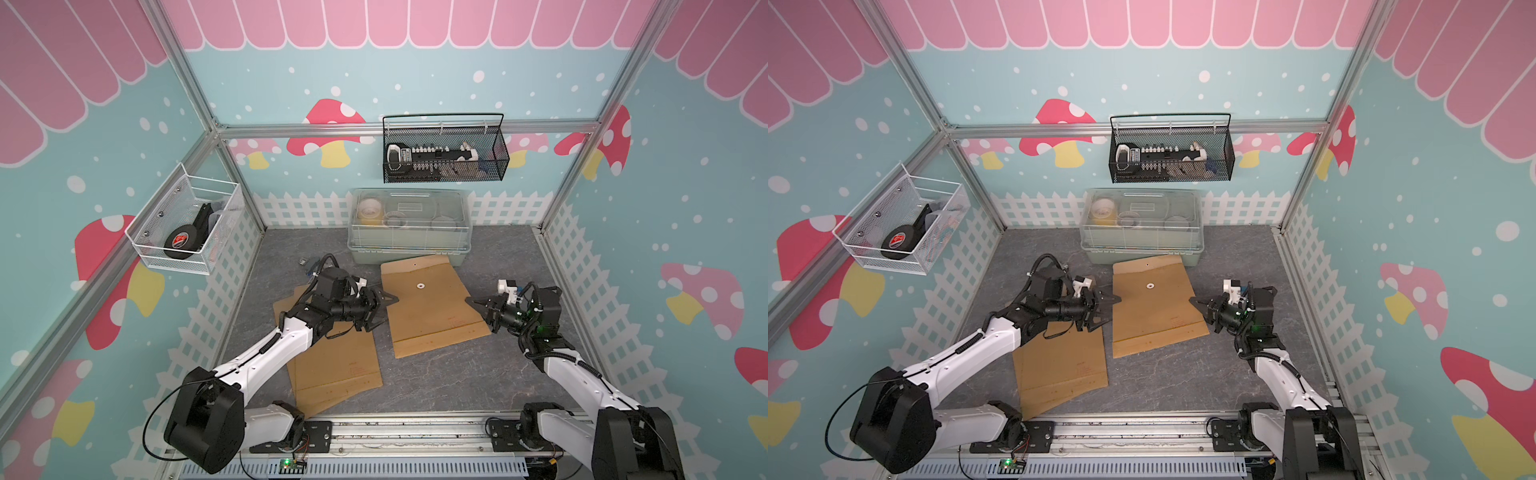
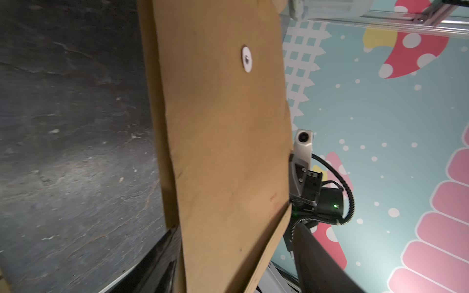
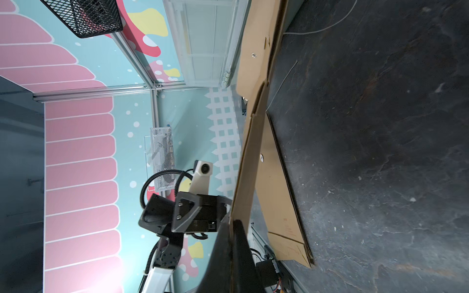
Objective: Close the mouth of the file bag
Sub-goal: Pick up the file bag from the center of the board.
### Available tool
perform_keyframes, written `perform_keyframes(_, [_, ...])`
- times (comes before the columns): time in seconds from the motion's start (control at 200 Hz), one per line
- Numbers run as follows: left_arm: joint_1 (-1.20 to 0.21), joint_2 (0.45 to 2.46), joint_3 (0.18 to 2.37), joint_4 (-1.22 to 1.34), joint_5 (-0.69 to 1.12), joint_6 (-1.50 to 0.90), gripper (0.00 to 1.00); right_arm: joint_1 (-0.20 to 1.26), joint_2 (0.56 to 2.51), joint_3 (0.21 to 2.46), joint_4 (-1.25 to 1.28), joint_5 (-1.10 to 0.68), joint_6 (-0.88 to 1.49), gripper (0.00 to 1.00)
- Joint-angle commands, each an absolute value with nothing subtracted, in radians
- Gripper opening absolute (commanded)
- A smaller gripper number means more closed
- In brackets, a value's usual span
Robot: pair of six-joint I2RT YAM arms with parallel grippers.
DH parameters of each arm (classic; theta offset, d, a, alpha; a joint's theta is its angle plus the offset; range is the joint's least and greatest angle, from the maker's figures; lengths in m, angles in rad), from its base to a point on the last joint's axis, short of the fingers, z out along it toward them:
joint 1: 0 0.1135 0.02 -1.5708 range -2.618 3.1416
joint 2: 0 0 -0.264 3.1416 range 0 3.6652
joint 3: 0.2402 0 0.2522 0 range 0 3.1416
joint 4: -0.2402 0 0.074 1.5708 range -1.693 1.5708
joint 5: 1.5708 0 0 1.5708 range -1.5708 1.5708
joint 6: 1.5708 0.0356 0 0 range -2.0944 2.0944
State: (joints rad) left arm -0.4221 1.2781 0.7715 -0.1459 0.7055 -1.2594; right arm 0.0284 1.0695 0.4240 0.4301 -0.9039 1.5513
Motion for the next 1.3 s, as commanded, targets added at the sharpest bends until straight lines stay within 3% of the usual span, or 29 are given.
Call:
perform_keyframes(0.0, [-0.414, 1.262, 0.725, -0.121, 0.663, -1.262, 0.75, 0.035, 1.032, 0.444, 0.442, -0.865, 1.648, 0.00])
perform_keyframes(0.205, [-0.443, 1.295, 0.622, -0.010, 0.584, -1.290, 0.84, 0.035, 1.005, 0.437, 0.365, -0.841, 1.650, 0.00])
perform_keyframes(0.36, [-0.549, 1.422, 0.622, 0.220, 0.495, -1.339, 0.87, 0.036, 0.990, 0.433, 0.324, -0.828, 1.669, 0.00])
perform_keyframes(0.655, [-0.633, 1.729, 0.714, 0.720, 0.398, -1.473, 0.85, 0.038, 0.973, 0.433, 0.279, -0.849, 1.672, 0.00])
perform_keyframes(0.871, [-0.573, 1.820, 0.716, 0.904, 0.413, -1.501, 0.66, 0.037, 0.980, 0.433, 0.230, -0.886, 1.635, 0.00])
perform_keyframes(1.041, [-0.518, 1.805, 0.754, 0.872, 0.478, -1.419, 0.36, 0.034, 1.004, 0.466, 0.155, -0.916, 1.540, 0.00])
perform_keyframes(1.146, [-0.502, 1.803, 0.786, 0.868, 0.527, -1.394, 0.20, 0.035, 1.017, 0.501, 0.076, -0.921, 1.420, 0.00])
perform_keyframes(1.296, [-0.494, 1.761, 0.813, 0.818, 0.580, -1.353, 0.06, 0.033, 1.004, 0.600, -0.202, -0.852, 1.119, 0.00])
